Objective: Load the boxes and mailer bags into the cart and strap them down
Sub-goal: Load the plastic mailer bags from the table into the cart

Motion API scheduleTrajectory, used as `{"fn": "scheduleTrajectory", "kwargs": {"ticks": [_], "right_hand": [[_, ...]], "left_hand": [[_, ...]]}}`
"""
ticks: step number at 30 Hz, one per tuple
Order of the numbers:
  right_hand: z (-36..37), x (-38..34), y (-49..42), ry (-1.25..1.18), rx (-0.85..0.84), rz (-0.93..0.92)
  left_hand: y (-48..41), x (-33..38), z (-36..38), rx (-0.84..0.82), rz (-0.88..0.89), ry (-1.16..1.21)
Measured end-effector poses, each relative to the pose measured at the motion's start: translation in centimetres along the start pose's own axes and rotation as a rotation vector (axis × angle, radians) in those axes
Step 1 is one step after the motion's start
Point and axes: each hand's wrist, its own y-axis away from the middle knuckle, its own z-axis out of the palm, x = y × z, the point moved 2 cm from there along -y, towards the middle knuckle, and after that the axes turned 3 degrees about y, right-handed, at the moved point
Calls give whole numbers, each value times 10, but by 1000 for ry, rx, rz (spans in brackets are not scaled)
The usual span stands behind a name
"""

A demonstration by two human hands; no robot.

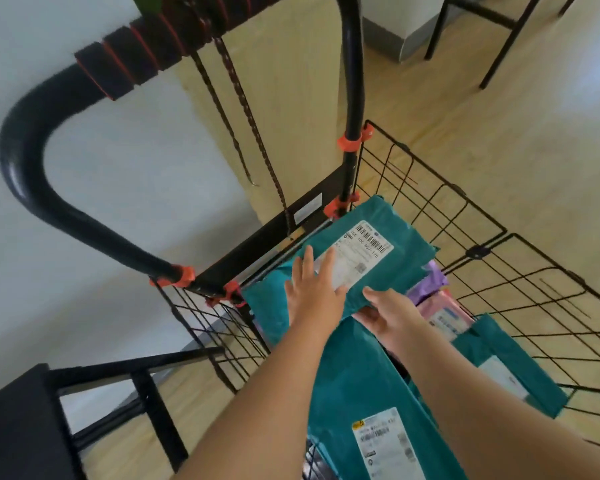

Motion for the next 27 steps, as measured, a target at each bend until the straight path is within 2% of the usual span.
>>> {"fn": "scheduleTrajectory", "kwargs": {"ticks": [3,7,21,27], "right_hand": [[-12,2,-17,52,86,19],[-28,10,-27,66,107,23],[-47,3,-12,385,339,11],[-39,1,-3,410,293,-9]], "left_hand": [[-14,-2,19,-63,13,-34],[-16,0,41,-127,13,-57],[-3,9,32,-86,26,0],[7,12,36,-91,46,30]]}}
